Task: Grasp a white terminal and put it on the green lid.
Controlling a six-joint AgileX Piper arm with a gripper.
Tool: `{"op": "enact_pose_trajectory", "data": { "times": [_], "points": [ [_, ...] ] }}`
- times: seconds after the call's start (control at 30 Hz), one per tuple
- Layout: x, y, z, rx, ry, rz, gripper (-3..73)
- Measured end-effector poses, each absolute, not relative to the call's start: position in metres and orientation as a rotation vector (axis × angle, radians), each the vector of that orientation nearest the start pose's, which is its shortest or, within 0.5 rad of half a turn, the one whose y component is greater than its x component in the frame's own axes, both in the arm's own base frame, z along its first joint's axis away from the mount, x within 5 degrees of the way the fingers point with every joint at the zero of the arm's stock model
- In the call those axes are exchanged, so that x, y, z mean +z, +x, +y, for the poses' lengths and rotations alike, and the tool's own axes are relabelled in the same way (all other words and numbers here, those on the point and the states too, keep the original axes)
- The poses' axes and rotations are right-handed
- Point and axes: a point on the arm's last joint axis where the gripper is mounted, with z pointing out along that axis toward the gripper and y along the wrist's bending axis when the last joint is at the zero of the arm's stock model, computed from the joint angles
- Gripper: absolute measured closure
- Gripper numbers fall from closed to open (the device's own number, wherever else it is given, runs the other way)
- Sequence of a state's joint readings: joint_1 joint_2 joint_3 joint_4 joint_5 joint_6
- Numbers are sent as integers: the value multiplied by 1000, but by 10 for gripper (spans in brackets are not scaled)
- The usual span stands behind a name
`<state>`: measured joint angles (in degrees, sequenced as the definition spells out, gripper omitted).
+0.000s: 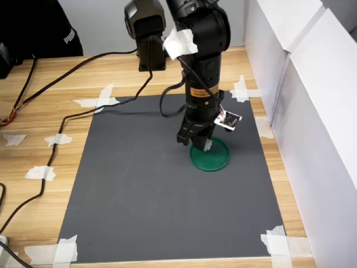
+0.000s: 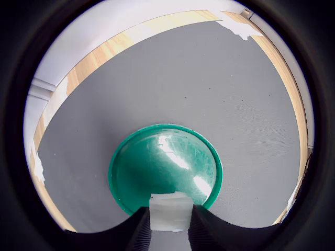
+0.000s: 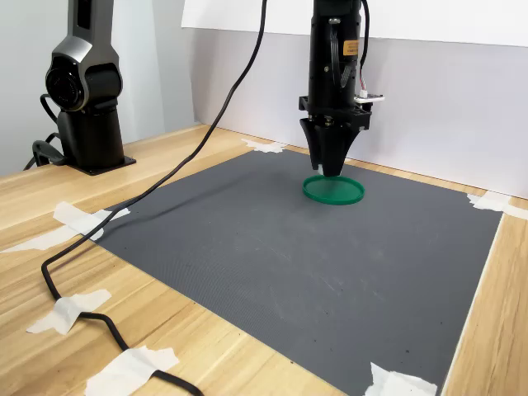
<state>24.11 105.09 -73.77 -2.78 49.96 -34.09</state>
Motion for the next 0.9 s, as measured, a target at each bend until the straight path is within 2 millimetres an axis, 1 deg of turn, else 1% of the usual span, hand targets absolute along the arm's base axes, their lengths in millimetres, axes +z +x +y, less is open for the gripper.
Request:
{"op": "enact_pose_trajectory", "data": {
  "times": [0.17, 0.23, 0.3, 0.5, 0.57, 0.67, 0.77, 0.83, 0.9],
  "points": [
    [204, 336, 149, -62, -1490, 2497, 428],
    [204, 335, 150, -35, -1506, 2487, 415],
    [204, 334, 153, -1, -1508, 2480, 385],
    [203, 334, 154, 30, -1512, 2475, 224],
    [203, 334, 154, 15, -1521, 2472, 195],
    [203, 335, 152, -11, -1517, 2478, 182],
    [210, 334, 150, -32, -1471, 2483, 180],
    [223, 331, 148, -41, -1412, 2477, 188],
    [238, 328, 146, -53, -1356, 2453, 216]
  ]
}}
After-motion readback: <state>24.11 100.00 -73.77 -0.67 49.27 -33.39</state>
